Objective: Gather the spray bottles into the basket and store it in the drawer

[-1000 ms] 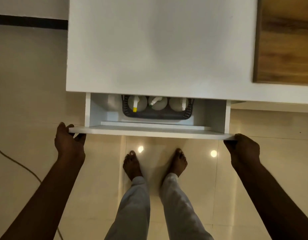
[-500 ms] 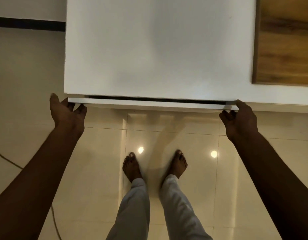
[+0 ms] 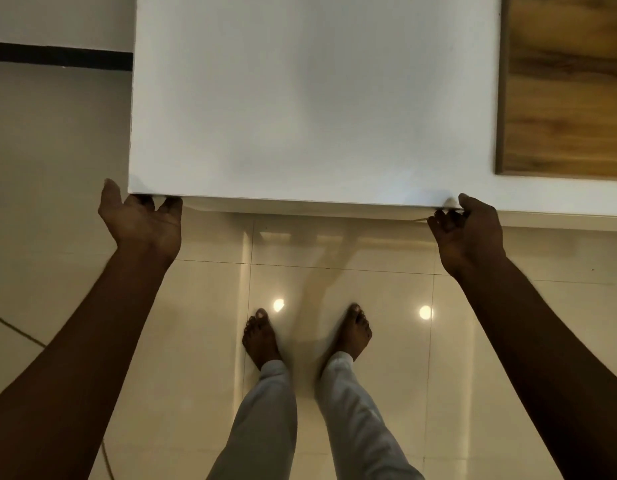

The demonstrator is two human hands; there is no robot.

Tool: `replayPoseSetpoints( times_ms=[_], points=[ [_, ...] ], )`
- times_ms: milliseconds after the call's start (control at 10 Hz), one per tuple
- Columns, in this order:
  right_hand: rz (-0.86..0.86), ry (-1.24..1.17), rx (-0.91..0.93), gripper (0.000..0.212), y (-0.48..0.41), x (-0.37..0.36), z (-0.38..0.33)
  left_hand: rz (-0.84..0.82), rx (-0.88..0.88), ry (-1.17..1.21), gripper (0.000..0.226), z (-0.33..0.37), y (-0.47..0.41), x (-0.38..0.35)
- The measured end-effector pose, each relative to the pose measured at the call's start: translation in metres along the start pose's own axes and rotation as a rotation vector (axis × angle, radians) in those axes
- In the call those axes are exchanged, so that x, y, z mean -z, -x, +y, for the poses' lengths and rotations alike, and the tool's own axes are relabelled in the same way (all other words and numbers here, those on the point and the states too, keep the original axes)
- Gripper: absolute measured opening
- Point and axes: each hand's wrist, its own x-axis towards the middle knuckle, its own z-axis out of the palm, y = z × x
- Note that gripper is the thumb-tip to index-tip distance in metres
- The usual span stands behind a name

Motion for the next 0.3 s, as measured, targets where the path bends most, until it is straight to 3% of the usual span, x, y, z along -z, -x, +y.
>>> replayPoseSetpoints(
  times_ms=[100, 200, 300],
  points=[
    [0.047, 0.145, 0.060, 0.021, 0.017, 0.001, 0.002, 0.081, -0.025, -0.178, 0.064, -0.003, 0.011, -0.002],
    [0.104, 0.396, 0.216, 0.023, 0.049, -0.001, 0.002, 0.237, -0.240, -0.632, 0.063, -0.005, 0.048, -0.011],
    [0.054, 0.556, 0.324, 0.036, 0.080, -0.012, 0.006, 0.137, -0.463, -0.920, 0.063, -0.007, 0.085, -0.019]
  ],
)
